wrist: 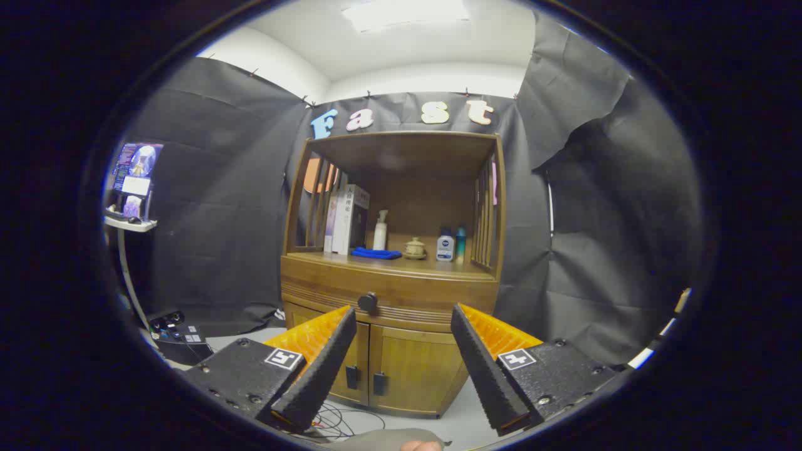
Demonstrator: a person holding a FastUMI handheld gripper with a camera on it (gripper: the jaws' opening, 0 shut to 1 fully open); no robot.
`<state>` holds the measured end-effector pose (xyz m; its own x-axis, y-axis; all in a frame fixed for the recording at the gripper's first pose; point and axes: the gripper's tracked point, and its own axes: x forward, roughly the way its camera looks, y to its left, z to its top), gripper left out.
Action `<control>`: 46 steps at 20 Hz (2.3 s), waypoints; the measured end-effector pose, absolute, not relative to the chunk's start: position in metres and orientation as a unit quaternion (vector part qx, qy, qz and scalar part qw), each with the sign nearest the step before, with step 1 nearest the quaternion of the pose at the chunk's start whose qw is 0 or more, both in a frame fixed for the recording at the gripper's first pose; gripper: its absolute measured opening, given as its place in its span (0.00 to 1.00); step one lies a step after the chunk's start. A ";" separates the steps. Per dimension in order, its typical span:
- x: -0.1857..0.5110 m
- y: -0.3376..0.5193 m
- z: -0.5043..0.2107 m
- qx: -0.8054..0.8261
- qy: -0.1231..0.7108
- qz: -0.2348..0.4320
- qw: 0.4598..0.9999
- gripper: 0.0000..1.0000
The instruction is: Pull open the drawer, take out the items inside it, and place them on the countertop above the cabinet.
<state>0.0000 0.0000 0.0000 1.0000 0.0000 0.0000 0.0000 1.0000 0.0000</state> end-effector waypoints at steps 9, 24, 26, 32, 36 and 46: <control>0.002 -0.001 -0.005 0.009 0.016 0.000 1.000 0.98; 0.002 -0.003 -0.006 0.002 0.021 0.006 1.000 0.98; 0.002 -0.002 -0.007 0.007 0.021 0.009 1.000 0.99; 0.000 0.001 -0.006 0.001 0.007 0.017 1.000 0.98; 0.019 0.005 -0.020 0.031 0.022 0.011 0.999 0.98; 0.155 0.063 -0.032 0.020 0.057 0.003 0.998 0.99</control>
<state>0.1552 0.0629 -0.0322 0.9934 0.0090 -0.1139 -0.0045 0.9992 0.0396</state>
